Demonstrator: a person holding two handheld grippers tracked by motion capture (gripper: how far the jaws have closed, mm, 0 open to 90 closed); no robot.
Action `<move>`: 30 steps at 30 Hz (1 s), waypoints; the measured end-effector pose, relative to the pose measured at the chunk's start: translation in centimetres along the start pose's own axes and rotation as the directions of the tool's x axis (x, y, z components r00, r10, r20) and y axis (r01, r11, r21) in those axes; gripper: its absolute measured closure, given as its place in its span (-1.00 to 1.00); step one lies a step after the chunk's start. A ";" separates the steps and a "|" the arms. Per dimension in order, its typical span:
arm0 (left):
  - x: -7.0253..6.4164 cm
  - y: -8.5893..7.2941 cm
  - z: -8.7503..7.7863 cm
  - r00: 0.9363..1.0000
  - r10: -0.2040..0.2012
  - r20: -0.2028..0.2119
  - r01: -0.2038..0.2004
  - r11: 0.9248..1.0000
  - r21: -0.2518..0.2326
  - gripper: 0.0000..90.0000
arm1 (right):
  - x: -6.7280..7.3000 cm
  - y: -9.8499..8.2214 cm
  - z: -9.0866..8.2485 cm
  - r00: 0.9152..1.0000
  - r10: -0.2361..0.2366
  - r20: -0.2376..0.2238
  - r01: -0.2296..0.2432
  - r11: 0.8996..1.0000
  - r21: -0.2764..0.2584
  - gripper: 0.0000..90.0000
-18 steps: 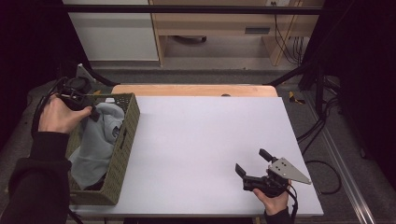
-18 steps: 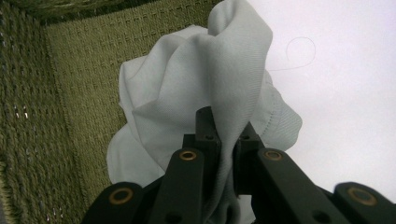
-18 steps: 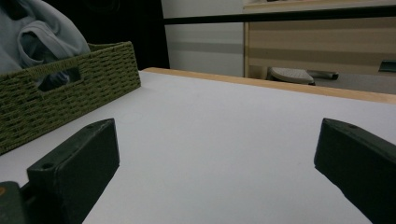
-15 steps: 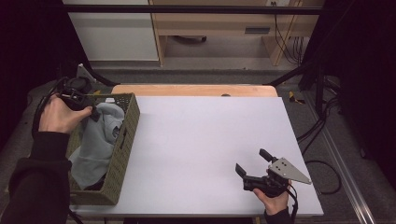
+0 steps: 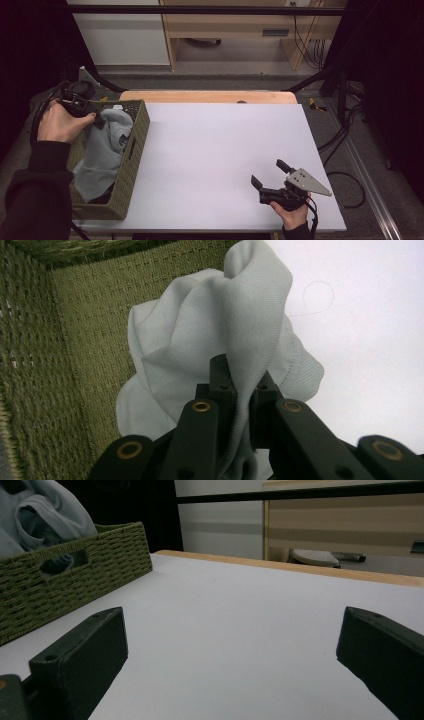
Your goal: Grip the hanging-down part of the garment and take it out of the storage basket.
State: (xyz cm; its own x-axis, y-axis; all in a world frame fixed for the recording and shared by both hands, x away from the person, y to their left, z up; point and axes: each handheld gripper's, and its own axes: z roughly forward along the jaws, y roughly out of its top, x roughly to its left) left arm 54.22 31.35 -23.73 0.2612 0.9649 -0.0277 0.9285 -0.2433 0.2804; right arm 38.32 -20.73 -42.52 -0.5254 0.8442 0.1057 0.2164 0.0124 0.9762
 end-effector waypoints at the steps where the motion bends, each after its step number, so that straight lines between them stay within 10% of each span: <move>1: 0.0 0.0 -0.2 1.000 -0.001 -0.005 0.001 1.000 -0.006 0.87 | 0.0 0.0 0.0 1.000 0.000 -0.001 0.000 1.000 -0.002 -0.99; 19: 0.2 -0.3 -6.2 0.999 -0.004 -0.034 0.001 0.997 -0.082 0.87 | 2.4 1.2 2.5 0.996 -0.015 -0.092 0.015 1.000 -0.003 -0.99; 30: -1.0 0.2 -8.7 0.998 0.019 -0.052 -0.025 0.994 -0.108 0.87 | 6.0 2.8 6.0 0.973 -0.029 -0.228 0.029 1.000 -0.004 -0.98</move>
State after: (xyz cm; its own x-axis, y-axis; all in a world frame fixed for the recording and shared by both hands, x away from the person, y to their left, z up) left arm 51.81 31.17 -15.34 0.2648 0.9639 0.0280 0.8880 -0.2551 0.3827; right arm 40.70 -12.36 -40.30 -0.7052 0.6991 0.1177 0.1976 0.0344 0.9797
